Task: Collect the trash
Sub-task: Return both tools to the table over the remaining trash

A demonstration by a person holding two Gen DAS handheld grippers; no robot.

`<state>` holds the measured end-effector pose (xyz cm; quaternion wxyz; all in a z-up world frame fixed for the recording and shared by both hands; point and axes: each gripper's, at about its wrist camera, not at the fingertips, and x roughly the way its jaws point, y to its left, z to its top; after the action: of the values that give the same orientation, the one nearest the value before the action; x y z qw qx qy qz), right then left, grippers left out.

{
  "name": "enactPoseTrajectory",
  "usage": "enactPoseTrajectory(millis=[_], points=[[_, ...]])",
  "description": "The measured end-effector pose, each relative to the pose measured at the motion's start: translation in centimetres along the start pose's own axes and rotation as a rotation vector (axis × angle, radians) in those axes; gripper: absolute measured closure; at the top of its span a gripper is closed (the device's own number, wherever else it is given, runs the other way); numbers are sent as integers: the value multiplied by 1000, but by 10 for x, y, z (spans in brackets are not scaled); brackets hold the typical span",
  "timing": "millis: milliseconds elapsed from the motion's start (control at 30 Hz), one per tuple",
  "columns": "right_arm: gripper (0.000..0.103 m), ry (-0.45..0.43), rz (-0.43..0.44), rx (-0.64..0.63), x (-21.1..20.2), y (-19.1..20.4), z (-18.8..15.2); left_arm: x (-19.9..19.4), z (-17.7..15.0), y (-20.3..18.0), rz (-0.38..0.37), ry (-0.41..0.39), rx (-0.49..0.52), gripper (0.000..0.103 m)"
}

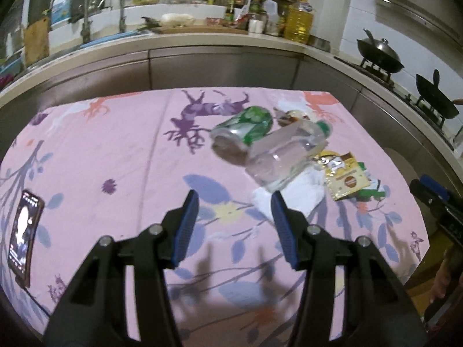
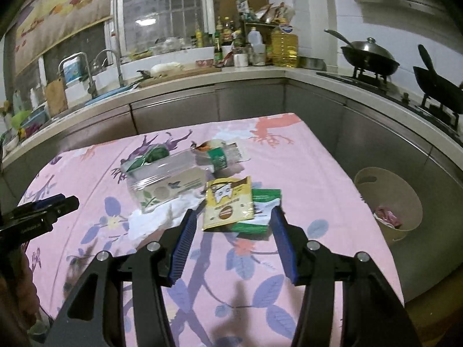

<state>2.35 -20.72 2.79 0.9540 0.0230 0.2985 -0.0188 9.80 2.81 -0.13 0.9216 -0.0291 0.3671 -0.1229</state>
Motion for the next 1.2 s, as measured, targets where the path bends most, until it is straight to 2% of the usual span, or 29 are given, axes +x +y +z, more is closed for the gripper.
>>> enactPoseTrajectory(millis=[367,1200], points=[[52,27,11,-40,10,19,-2,4,-6,12,23,7,-6,53],[52,62,27,-77,19,34,-6,14,-14,21,51,44,-13,53]])
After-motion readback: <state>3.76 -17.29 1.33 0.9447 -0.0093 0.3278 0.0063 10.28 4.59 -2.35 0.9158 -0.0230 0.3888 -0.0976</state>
